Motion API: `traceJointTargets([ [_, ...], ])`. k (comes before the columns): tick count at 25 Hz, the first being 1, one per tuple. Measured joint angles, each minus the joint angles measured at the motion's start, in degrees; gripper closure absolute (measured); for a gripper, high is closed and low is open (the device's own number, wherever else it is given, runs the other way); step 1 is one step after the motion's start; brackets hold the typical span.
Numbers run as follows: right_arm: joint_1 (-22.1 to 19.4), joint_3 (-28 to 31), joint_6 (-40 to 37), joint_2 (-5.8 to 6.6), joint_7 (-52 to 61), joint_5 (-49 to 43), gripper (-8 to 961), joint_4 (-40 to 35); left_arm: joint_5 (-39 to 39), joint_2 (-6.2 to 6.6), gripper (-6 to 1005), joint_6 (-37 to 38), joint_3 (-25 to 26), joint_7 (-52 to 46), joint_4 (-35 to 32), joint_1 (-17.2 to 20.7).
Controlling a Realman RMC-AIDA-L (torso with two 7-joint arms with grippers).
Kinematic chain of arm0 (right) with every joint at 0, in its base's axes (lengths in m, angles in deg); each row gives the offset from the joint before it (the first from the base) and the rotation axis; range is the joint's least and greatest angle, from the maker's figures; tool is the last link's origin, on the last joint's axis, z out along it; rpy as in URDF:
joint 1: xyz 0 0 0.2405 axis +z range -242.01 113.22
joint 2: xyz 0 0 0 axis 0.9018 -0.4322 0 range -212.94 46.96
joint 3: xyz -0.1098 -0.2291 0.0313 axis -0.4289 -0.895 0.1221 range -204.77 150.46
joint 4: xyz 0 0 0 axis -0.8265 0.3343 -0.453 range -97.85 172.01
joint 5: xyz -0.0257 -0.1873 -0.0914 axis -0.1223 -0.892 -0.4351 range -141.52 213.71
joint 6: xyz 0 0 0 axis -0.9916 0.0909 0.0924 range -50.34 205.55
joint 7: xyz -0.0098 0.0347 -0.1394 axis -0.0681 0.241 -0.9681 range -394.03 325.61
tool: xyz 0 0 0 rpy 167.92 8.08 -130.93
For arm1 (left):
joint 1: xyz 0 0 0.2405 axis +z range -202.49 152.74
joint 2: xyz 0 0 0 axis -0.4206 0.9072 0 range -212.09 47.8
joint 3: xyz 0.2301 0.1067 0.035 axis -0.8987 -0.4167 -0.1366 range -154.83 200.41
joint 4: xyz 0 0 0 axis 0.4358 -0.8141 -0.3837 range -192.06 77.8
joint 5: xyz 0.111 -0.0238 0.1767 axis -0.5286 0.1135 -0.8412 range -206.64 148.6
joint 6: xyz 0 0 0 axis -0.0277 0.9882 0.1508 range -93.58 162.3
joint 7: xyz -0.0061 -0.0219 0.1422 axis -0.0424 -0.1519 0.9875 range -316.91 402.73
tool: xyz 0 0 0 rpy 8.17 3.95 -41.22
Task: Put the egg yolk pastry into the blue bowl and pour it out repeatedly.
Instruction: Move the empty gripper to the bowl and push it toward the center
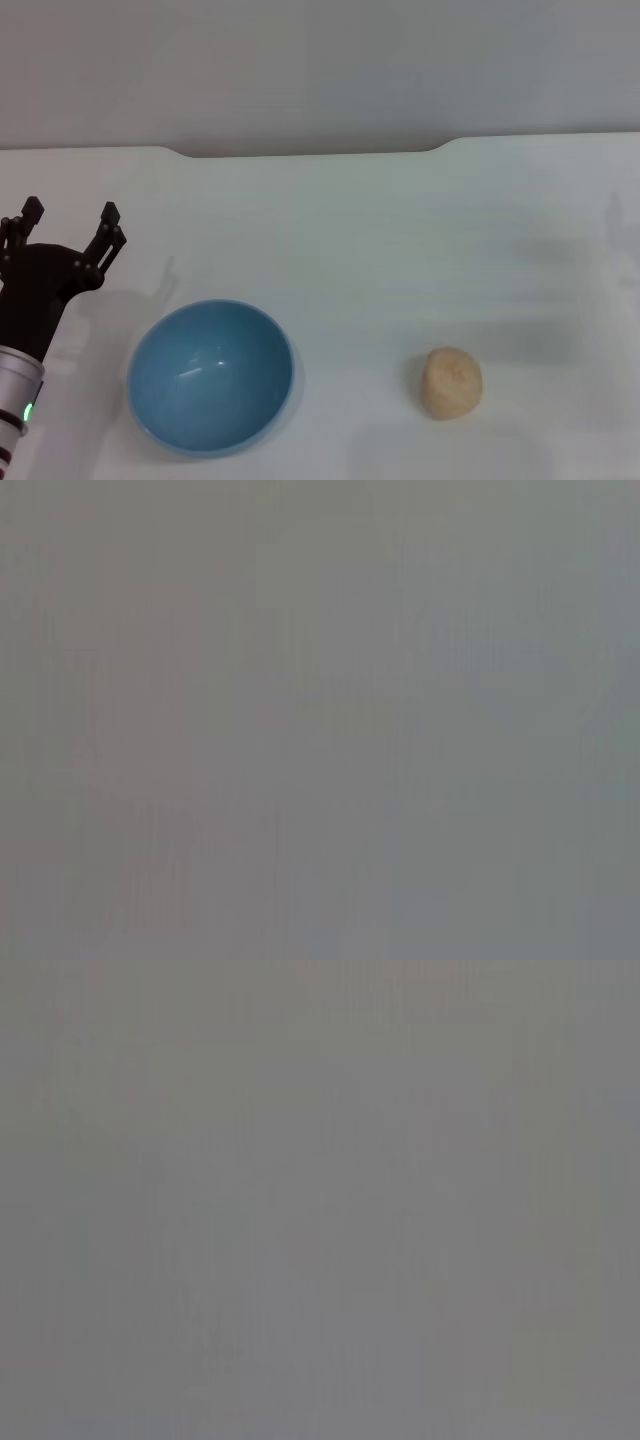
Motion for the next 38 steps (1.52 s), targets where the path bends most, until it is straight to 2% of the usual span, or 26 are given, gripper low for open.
traceJointTargets([
  [11,0.5,0.0,0.6,0.09,0.0,0.0,522,-0.2,0.0,-0.03,123,-2.7,0.6,-0.5,0.0,-1.6],
  [17,1.4,0.0,2.1,0.1,0.0,0.0,522,-1.2,0.1,-0.07,122,-6.1,4.5,-1.0,0.2,-2.3],
  [22,2.0,0.0,4.2,0.09,0.0,0.0,522,-2.0,0.1,0.21,122,-8.1,5.7,-2.4,0.1,-5.2],
  [25,2.1,0.0,4.4,0.08,0.0,0.0,523,-2.1,0.1,0.65,123,-11.0,6.1,-3.6,0.0,-8.4],
  [26,2.1,0.0,4.4,0.08,0.0,0.0,523,-2.2,-0.1,1.25,123,-14.7,6.4,-5.0,0.0,-11.4],
  [27,2.1,0.0,4.4,0.08,0.0,0.0,523,-2.2,-0.1,1.25,124,-14.7,6.4,-5.0,0.0,-11.4],
  [30,2.0,0.0,4.4,0.08,0.0,0.0,523,-2.2,-0.4,2.65,124,-22.0,7.8,-8.3,0.0,-16.2],
  [33,1.9,0.0,4.4,0.08,0.0,0.0,523,-2.2,-0.4,4.61,123,-29.3,8.8,-11.3,0.2,-21.0],
  [38,1.7,0.0,4.7,0.08,0.0,0.0,524,-2.1,-1.6,7.49,122,-35.7,9.2,-13.0,1.4,-26.0],
])
